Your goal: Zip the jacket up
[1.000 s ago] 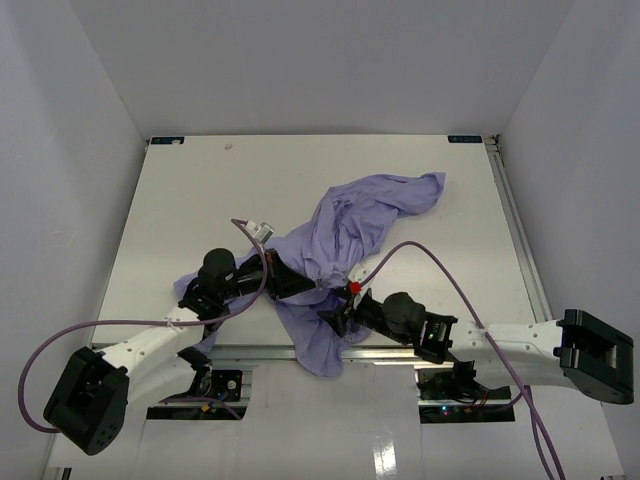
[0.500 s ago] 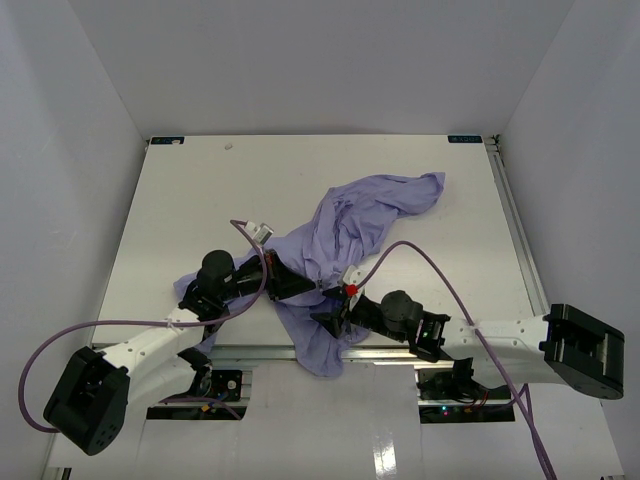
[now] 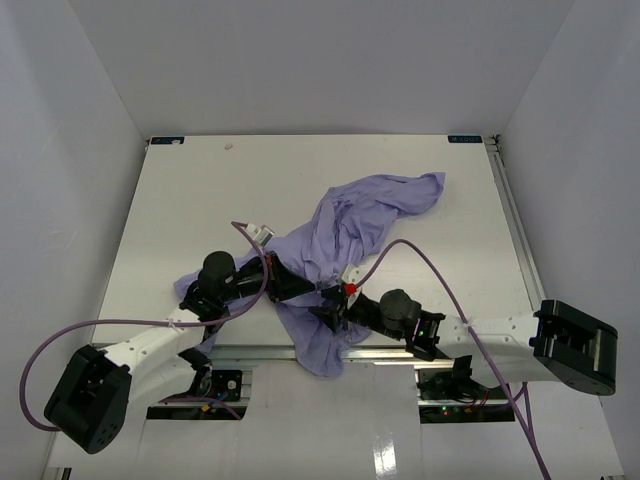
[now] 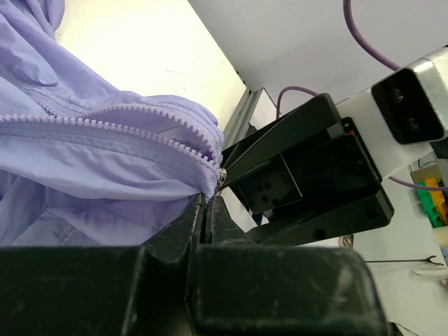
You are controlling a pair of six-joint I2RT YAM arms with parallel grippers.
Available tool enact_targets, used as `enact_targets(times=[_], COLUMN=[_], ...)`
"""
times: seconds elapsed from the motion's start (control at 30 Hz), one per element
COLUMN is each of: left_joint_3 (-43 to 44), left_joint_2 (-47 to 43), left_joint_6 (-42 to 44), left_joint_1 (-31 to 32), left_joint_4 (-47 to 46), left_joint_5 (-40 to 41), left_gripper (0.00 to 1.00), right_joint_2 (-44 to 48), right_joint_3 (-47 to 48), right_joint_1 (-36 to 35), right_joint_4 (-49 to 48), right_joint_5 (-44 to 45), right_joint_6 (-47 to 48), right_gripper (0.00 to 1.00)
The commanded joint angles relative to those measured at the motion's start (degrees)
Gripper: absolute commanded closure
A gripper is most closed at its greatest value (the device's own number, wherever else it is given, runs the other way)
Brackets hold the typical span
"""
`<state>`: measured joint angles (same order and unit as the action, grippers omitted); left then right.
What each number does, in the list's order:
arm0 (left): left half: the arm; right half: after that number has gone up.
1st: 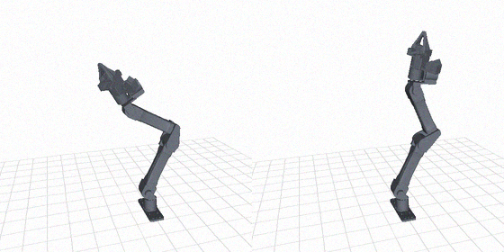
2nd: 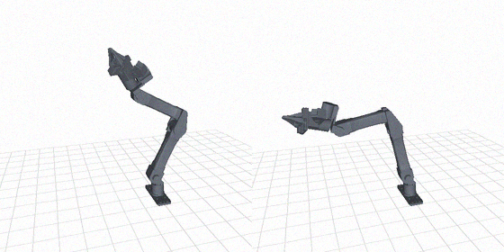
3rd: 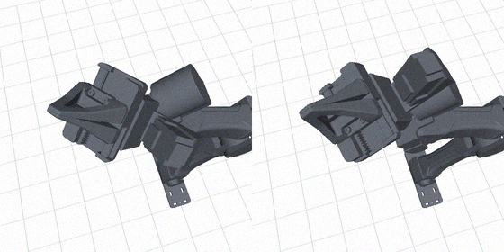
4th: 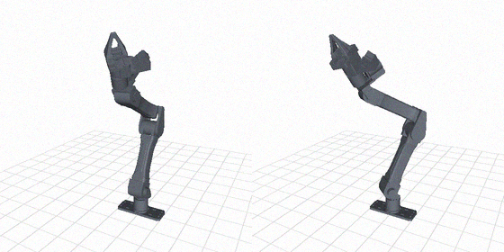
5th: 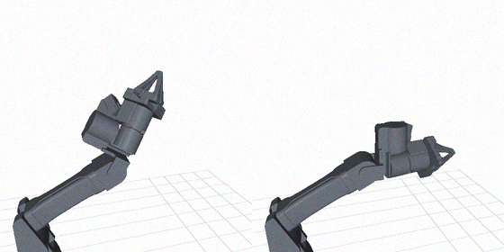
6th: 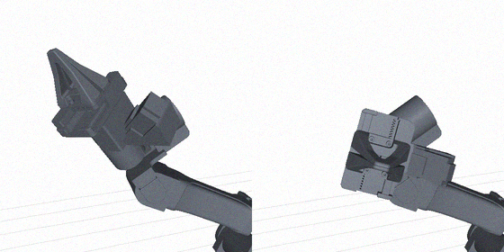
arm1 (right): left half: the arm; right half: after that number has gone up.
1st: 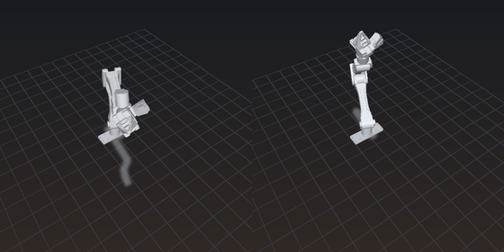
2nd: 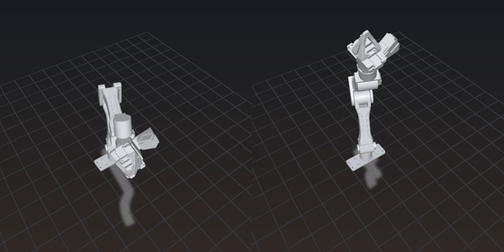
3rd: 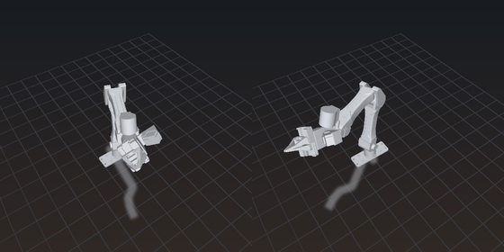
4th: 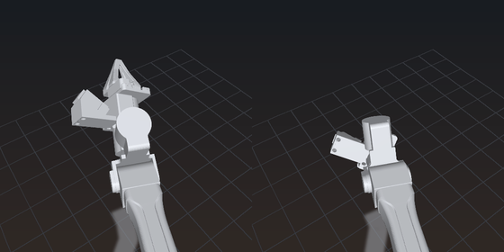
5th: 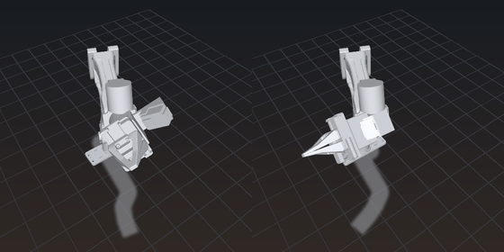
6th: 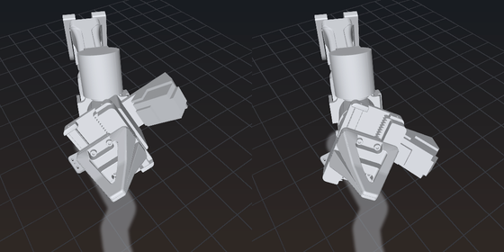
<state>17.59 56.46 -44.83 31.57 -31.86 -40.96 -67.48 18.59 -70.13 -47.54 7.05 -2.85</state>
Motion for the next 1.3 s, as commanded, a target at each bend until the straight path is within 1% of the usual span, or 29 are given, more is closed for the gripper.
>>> enact_targets(times=[0.0,0.1,0.2,0.33,0.57,0.9,1.27], left_joint_3=[-0.8,-0.8,-0.6,-0.5,-0.2,-0.3,-0.6], left_joint_2=[0.2,0.5,0.7,0.4,0.4,0.9,1.0], left_joint_6=[1.5,1.5,1.8,2.2,2.0,1.9,1.5], left_joint_1=[-0.2,-0.2,-0.2,-0.3,-0.3,-0.3,-0.3], left_joint_4=[-0.3,-0.6,-0.2,0.5,0.5,-0.1,-1.0], left_joint_5=[0.8,0.7,0.8,1.1,0.8,0.4,0.2], left_gripper=[1.0,1.0,1.0,1.0,1.0,1.0,1.0], right_joint_2=[1.7,1.8,1.8,1.6,0.5,-0.3,-0.7], right_joint_3=[0.9,1.1,1.4,1.6,2.8,4.8,6.5], right_joint_1=[0.3,0.5,1.0,2.7,3.9,4.5,5.9], right_joint_4=[-5.9,-6.0,-5.9,-5.7,-5.8,-6.0,-5.8], right_joint_5=[-0.4,-0.6,-1.9,-4.6,-5.7,-5.0,-3.2], right_joint_6=[-0.4,-0.8,-1.8,-3.4,-4.2,-3.6,-3.5], right_gripper=[0.5,0.55,0.63,0.64,0.59,0.46,0.4])
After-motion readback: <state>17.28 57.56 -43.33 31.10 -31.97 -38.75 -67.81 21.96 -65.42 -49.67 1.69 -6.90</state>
